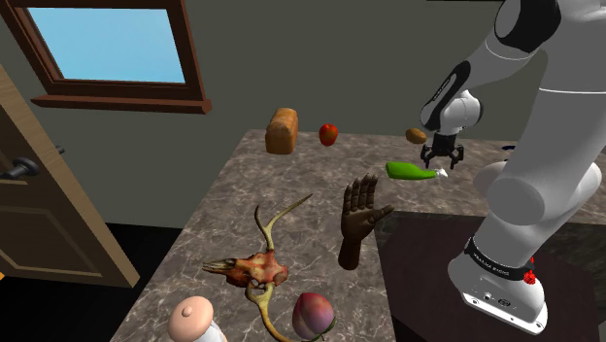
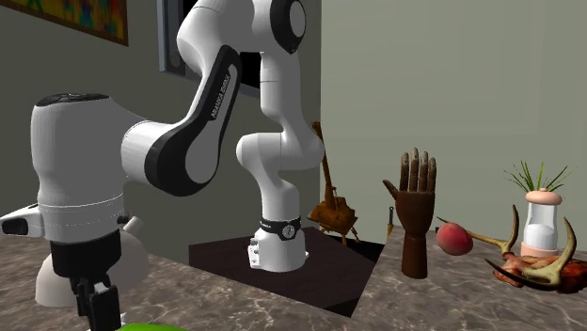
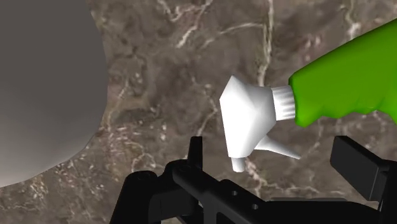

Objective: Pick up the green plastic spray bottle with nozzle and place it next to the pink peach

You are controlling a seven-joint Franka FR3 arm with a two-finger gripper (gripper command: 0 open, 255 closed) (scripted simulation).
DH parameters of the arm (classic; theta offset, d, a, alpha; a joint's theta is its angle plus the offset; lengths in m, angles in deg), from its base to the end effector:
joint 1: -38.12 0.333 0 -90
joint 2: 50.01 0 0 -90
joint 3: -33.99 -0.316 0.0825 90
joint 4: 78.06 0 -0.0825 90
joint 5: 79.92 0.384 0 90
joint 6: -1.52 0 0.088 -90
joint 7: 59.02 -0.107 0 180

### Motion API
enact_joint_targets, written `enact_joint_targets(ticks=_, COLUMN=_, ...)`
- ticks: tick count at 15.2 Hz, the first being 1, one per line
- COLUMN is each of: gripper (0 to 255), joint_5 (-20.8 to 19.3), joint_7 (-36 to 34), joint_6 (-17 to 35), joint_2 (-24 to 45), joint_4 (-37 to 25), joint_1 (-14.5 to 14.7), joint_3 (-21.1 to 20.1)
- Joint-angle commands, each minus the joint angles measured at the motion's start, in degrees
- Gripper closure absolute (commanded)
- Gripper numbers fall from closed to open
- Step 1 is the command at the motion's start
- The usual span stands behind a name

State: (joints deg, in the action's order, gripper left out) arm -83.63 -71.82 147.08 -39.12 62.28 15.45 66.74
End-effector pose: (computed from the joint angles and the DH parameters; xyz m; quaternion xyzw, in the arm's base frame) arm 0.2666 -0.3970 0.2302 0.8417 -0.5343 -0.0582 0.0509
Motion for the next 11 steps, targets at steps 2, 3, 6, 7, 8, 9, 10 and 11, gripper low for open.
enact_joint_targets(ticks=2, gripper=0, joint_5=1.0, joint_7=0.7, joint_6=1.3, joint_2=1.3, joint_4=0.2, joint_1=-0.4, joint_3=-0.4)
enact_joint_targets(ticks=3, gripper=0, joint_5=1.0, joint_7=0.7, joint_6=1.3, joint_2=1.3, joint_4=0.2, joint_1=-0.4, joint_3=-0.4)
enact_joint_targets(ticks=6, gripper=0, joint_5=1.0, joint_7=0.7, joint_6=1.3, joint_2=1.3, joint_4=0.2, joint_1=-0.4, joint_3=-0.4)
enact_joint_targets(ticks=7, gripper=0, joint_5=1.0, joint_7=0.7, joint_6=1.3, joint_2=1.3, joint_4=0.2, joint_1=-0.4, joint_3=-0.4)
enact_joint_targets(ticks=8, gripper=0, joint_5=1.0, joint_7=0.7, joint_6=1.3, joint_2=1.2, joint_4=0.2, joint_1=-0.4, joint_3=-0.4)
enact_joint_targets(ticks=9, gripper=0, joint_5=1.0, joint_7=0.7, joint_6=1.3, joint_2=1.2, joint_4=0.2, joint_1=-0.4, joint_3=-0.4)
enact_joint_targets(ticks=10, gripper=255, joint_5=1.0, joint_7=0.7, joint_6=1.3, joint_2=1.2, joint_4=0.2, joint_1=-0.4, joint_3=-0.4)
enact_joint_targets(ticks=11, gripper=255, joint_5=1.0, joint_7=0.7, joint_6=1.3, joint_2=1.2, joint_4=0.2, joint_1=-0.4, joint_3=-0.4)
